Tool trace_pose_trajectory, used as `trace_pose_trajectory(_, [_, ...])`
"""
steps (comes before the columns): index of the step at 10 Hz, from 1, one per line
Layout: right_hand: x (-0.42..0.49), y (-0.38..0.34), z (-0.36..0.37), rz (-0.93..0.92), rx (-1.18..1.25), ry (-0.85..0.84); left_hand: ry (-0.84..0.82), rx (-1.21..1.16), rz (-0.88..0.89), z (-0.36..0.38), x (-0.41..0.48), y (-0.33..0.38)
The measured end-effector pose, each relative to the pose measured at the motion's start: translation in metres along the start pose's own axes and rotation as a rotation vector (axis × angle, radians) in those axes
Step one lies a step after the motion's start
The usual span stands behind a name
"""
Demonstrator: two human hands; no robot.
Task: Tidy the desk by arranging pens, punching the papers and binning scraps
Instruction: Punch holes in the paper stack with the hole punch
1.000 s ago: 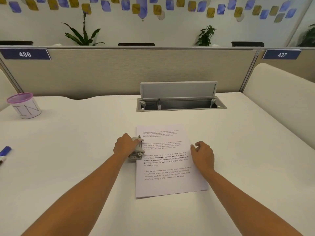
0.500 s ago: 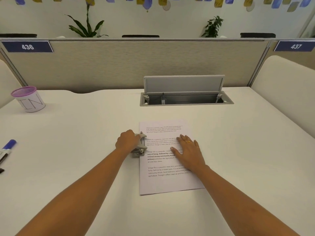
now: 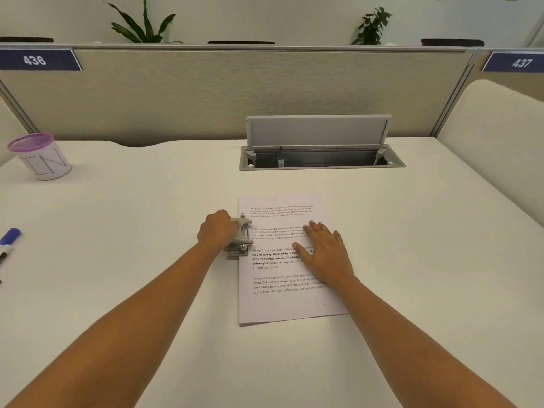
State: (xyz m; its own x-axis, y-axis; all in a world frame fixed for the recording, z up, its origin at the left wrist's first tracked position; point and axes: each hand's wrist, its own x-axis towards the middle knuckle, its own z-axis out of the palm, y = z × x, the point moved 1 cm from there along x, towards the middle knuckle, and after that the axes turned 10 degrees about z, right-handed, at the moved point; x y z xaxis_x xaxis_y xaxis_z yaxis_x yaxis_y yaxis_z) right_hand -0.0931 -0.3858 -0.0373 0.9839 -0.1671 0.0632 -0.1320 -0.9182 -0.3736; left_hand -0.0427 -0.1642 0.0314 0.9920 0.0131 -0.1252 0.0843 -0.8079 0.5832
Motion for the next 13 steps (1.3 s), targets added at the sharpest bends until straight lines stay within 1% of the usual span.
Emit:
trace_pose_trajectory(1, [0.0, 0.001, 0.0, 0.001, -0.011, 0.01, 0.002, 0.025, -0.004, 0.001, 0.001, -0.001])
trace_pose_trajectory(3, [-0.001, 0.001, 0.0, 0.0, -0.016, 0.016, 0.001, -0.019, -0.006, 0.001, 0.004, -0.005])
trace_pose_trajectory(4, [-0.001, -0.001, -0.001, 0.0, -0.009, 0.02, 0.07, 0.122, 0.018, 0.001, 0.004, -0.004])
trace_pose_trajectory(5, [-0.002, 0.0, -0.001, 0.001, -0.013, 0.021, 0.19, 0.249, 0.114, 0.005, 0.008, -0.001])
trace_pose_trajectory(6, [-0.002, -0.001, -0.001, 0.0, -0.009, 0.022, 0.196, 0.259, 0.173, 0.009, 0.017, 0.003])
trace_pose_trajectory(7, [-0.002, -0.001, -0.002, 0.0, -0.004, 0.023, 0.092, 0.329, 0.192, 0.016, 0.026, 0.001])
trace_pose_trajectory(8, [-0.003, -0.001, -0.001, 0.0, -0.014, 0.027, -0.008, 0.383, 0.175, 0.023, 0.031, -0.003])
trace_pose_trajectory(9, [-0.003, -0.001, -0.001, -0.003, -0.019, 0.035, -0.014, 0.409, 0.202, 0.026, 0.034, -0.006])
trace_pose_trajectory(13, [-0.004, -0.003, -0.001, 0.001, -0.019, 0.052, 0.039, 0.334, 0.226, 0.035, 0.034, -0.02])
